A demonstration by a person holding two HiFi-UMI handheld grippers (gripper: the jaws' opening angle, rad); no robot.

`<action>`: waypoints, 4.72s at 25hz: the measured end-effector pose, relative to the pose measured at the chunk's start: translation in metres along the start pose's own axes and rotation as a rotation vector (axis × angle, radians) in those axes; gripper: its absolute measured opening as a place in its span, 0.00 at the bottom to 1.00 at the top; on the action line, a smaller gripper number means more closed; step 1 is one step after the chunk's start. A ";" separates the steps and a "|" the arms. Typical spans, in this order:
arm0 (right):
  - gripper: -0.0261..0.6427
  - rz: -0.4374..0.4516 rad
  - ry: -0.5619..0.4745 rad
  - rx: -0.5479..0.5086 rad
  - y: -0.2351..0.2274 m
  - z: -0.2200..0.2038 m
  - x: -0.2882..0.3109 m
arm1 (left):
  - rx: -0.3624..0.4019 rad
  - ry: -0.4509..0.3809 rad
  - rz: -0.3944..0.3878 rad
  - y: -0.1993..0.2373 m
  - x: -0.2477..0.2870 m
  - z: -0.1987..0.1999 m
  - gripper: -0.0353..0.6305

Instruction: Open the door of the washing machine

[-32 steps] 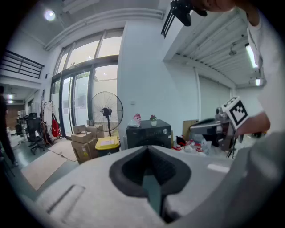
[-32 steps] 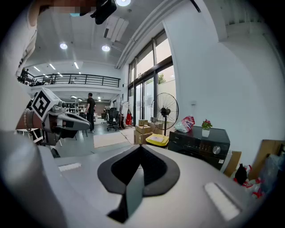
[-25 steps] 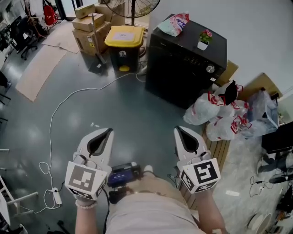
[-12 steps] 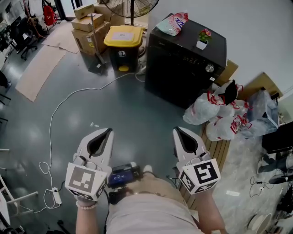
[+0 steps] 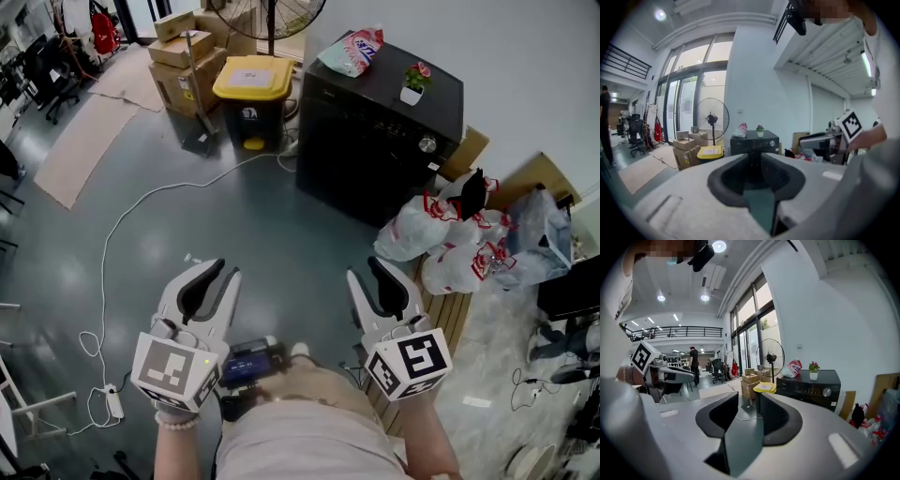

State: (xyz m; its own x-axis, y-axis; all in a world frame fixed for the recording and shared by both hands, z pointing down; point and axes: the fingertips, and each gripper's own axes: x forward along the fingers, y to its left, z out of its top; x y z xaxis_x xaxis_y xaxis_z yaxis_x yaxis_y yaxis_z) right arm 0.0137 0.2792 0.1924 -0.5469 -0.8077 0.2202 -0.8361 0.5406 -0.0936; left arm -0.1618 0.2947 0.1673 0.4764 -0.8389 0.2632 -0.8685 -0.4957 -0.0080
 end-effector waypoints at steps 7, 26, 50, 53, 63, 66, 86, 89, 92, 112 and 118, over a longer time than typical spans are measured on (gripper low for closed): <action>0.24 0.015 -0.036 -0.010 -0.010 0.001 -0.009 | 0.008 -0.026 0.024 -0.011 0.003 0.007 0.17; 0.24 -0.057 -0.032 -0.005 -0.066 -0.009 -0.013 | 0.048 -0.045 -0.025 -0.021 0.054 0.012 0.17; 0.24 -0.178 0.005 0.045 -0.142 0.027 0.141 | 0.077 0.002 -0.179 0.088 0.218 0.045 0.17; 0.24 -0.191 0.006 0.049 -0.149 0.033 0.161 | 0.079 0.002 -0.195 0.102 0.236 0.050 0.17; 0.24 -0.206 0.021 0.055 -0.160 0.044 0.223 | 0.095 0.017 -0.249 0.148 0.282 0.055 0.17; 0.24 -0.214 0.026 0.054 -0.163 0.046 0.239 | 0.102 0.031 -0.261 0.161 0.294 0.053 0.17; 0.24 -0.258 0.081 0.075 -0.188 0.020 0.295 | 0.073 0.073 -0.314 0.202 0.349 0.024 0.17; 0.24 -0.254 0.099 0.082 -0.193 0.011 0.302 | 0.083 0.100 -0.322 0.205 0.359 0.013 0.19; 0.24 -0.243 0.118 0.075 -0.199 0.001 0.314 | 0.097 0.113 -0.327 0.208 0.375 0.003 0.20; 0.24 -0.190 0.207 0.074 -0.265 -0.063 0.377 | 0.153 0.197 -0.383 0.203 0.498 -0.076 0.21; 0.24 -0.188 0.225 0.092 -0.289 -0.084 0.392 | 0.171 0.236 -0.406 0.195 0.533 -0.106 0.22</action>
State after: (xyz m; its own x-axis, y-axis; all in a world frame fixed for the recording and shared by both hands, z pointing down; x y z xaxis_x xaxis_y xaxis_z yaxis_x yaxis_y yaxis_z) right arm 0.0446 -0.1737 0.3876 -0.3673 -0.8139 0.4502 -0.9278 0.3545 -0.1161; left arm -0.0917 -0.2248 0.4081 0.7102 -0.5070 0.4884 -0.5753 -0.8178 -0.0125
